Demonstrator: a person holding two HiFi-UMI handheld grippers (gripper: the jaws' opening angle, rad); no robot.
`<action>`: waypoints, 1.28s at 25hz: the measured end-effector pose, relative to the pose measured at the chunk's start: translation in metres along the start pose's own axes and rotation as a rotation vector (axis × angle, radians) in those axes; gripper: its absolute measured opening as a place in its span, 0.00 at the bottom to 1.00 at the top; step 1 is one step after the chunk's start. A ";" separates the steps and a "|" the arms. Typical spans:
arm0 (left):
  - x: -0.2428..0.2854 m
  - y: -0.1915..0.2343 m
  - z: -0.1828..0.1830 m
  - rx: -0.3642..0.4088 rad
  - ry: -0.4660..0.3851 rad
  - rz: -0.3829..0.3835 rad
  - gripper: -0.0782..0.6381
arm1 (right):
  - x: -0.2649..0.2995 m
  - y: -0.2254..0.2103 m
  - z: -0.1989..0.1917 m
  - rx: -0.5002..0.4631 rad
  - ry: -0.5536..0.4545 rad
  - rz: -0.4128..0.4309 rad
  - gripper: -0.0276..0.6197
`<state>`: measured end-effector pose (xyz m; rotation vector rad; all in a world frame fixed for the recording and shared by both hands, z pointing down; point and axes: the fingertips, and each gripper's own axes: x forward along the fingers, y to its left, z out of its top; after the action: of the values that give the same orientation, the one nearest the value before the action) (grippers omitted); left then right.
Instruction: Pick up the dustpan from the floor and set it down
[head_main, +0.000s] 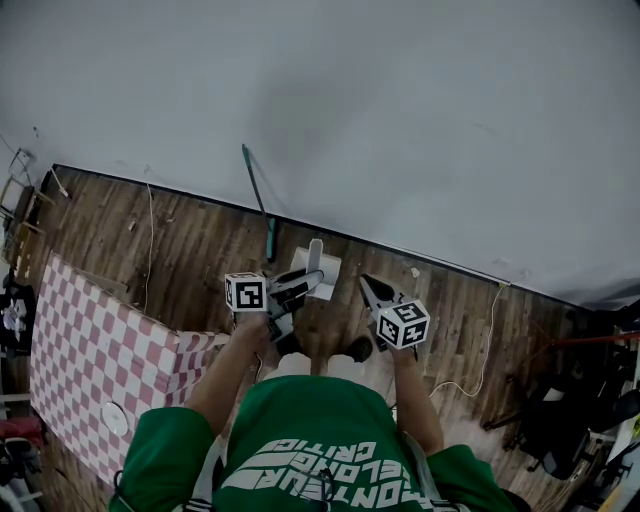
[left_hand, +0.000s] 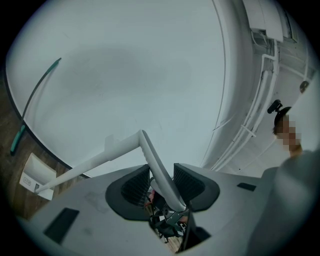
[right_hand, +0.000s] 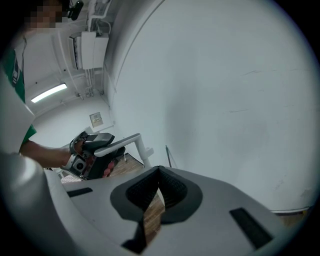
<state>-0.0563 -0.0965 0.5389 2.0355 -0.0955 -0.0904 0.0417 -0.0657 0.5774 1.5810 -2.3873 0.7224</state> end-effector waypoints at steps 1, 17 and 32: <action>-0.005 0.000 0.002 0.007 -0.003 -0.006 0.30 | 0.003 0.004 0.001 -0.003 0.001 0.003 0.05; -0.052 0.011 0.009 0.016 -0.056 0.020 0.30 | 0.043 0.045 0.001 -0.047 0.047 0.083 0.05; -0.037 0.018 0.012 0.044 -0.145 0.074 0.30 | 0.049 0.021 0.013 -0.102 0.077 0.160 0.05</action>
<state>-0.0952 -0.1115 0.5499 2.0657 -0.2658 -0.1901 0.0040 -0.1060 0.5801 1.3116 -2.4719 0.6654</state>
